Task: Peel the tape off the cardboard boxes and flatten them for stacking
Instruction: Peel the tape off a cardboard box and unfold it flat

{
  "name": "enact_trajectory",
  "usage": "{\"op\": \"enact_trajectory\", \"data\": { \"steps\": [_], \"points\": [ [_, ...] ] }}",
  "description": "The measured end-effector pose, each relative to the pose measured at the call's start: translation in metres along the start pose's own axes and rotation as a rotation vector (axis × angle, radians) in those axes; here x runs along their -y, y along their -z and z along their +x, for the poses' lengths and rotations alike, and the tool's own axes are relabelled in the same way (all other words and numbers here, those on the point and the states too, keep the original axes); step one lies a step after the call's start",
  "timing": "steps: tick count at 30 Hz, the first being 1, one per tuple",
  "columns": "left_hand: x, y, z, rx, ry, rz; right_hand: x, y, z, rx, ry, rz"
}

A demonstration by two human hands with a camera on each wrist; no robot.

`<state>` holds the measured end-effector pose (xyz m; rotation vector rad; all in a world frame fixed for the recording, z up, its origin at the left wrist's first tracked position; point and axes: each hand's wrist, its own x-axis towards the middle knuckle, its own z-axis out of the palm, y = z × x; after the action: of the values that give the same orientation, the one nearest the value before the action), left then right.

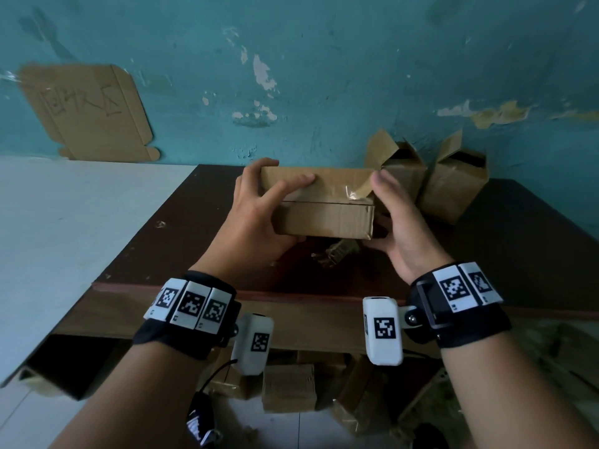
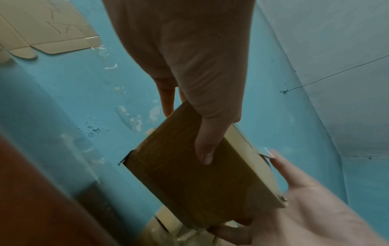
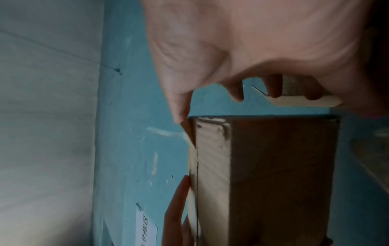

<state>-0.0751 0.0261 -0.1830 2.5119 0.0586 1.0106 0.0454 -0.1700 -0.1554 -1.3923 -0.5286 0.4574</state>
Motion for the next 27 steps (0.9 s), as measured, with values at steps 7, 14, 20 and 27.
{"op": "enact_trajectory", "data": {
  "steps": [7, 14, 20, 27],
  "points": [
    [0.000, 0.006, 0.001, 0.047, -0.038, -0.062, -0.003, 0.007, 0.005, 0.075, -0.032, 0.009],
    [0.001, 0.008, 0.002, 0.068, -0.045, -0.126, 0.000, 0.015, 0.000, 0.159, 0.033, -0.101],
    [-0.010, 0.004, 0.000, 0.024, -0.005, -0.079, -0.004, 0.012, 0.005, 0.014, 0.138, -0.085],
    [-0.034, -0.007, 0.004, -0.174, -0.132, 0.120, -0.015, 0.001, 0.010, -0.041, 0.219, -0.206]
  ]
}}
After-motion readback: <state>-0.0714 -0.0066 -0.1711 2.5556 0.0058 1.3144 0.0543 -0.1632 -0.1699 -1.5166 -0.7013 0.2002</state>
